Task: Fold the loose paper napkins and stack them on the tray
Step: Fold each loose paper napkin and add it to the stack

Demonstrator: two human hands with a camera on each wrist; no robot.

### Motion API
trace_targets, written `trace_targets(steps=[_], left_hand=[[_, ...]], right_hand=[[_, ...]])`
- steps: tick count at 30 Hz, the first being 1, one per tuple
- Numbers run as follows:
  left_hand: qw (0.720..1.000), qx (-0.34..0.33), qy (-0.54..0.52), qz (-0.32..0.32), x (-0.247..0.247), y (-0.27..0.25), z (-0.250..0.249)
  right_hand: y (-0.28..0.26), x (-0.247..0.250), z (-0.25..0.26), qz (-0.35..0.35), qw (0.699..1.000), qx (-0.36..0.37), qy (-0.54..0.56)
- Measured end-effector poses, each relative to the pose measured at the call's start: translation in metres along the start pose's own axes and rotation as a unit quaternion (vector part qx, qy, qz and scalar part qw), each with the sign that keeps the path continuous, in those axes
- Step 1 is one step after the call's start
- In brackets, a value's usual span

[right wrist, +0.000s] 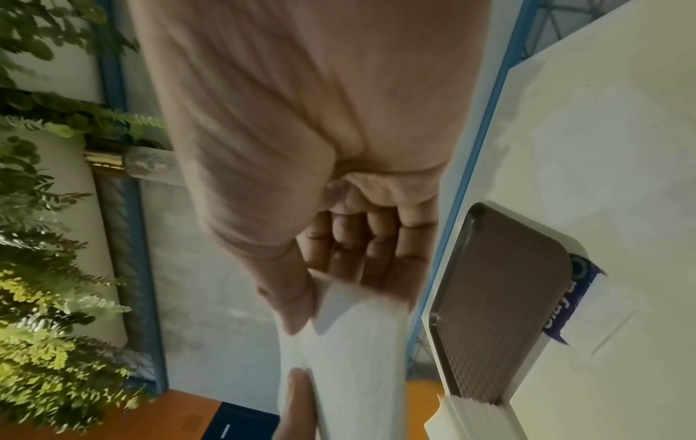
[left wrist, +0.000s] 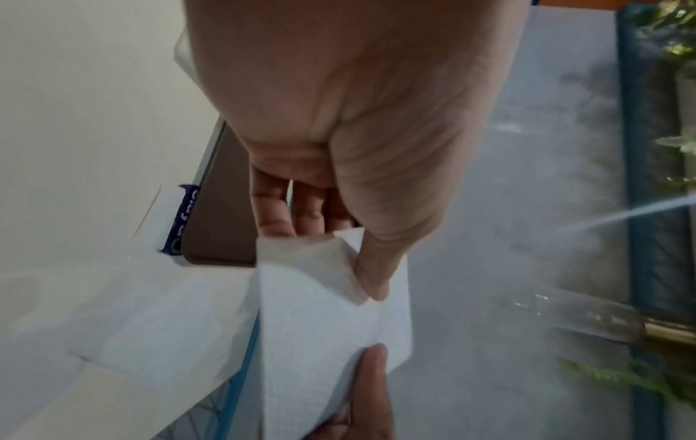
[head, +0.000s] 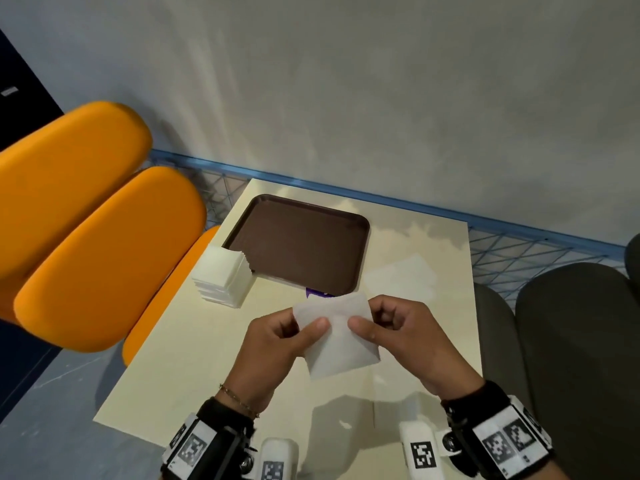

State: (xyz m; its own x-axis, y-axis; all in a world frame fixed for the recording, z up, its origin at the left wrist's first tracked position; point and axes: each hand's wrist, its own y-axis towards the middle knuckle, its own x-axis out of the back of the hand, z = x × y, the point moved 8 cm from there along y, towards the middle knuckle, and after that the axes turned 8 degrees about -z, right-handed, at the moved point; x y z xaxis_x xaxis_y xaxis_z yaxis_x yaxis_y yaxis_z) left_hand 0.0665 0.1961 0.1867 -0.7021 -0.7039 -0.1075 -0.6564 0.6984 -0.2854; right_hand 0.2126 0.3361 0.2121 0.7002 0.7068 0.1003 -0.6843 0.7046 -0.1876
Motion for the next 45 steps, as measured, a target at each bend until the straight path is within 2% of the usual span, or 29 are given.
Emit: trace_targets(steps=[4,8,13,18,25,30,34,39,45], left_hand=[[0.998,0.025,-0.026,-0.058,0.023,0.019,0.005],[0.996,0.043,-0.027,-0.071,0.046,0.033,0.006],[0.997,0.072,0.007,0.008,0.065,0.043,0.01],[0.995,0.093,0.025,-0.026,0.104,0.058,0.023],[0.991,0.125,0.043,-0.019,0.153,0.074,0.039],[0.981,0.162,0.099,0.033,0.184,0.086,0.048],[0.985,0.147,0.057,-0.07,0.223,0.11,0.058],[0.983,0.162,0.001,-0.089,0.235,0.129,0.069],[0.96,0.115,0.069,-0.246,0.273,0.178,0.072]], right_hand=[[0.011,-0.015,-0.012,0.026,0.998,-0.048,-0.035],[0.024,-0.034,-0.021,0.016,0.995,-0.088,-0.033],[0.044,-0.065,-0.036,-0.041,0.992,-0.12,0.003],[0.057,-0.112,-0.048,0.032,0.989,-0.141,-0.013],[0.082,-0.16,-0.065,0.037,0.983,-0.179,-0.025],[0.115,-0.175,-0.071,0.013,0.984,-0.167,-0.055],[0.137,-0.196,-0.078,0.028,0.982,-0.174,-0.069],[0.162,-0.231,-0.097,0.01,0.979,-0.201,-0.009],[0.2,-0.257,-0.116,0.004,0.974,-0.208,-0.092]])
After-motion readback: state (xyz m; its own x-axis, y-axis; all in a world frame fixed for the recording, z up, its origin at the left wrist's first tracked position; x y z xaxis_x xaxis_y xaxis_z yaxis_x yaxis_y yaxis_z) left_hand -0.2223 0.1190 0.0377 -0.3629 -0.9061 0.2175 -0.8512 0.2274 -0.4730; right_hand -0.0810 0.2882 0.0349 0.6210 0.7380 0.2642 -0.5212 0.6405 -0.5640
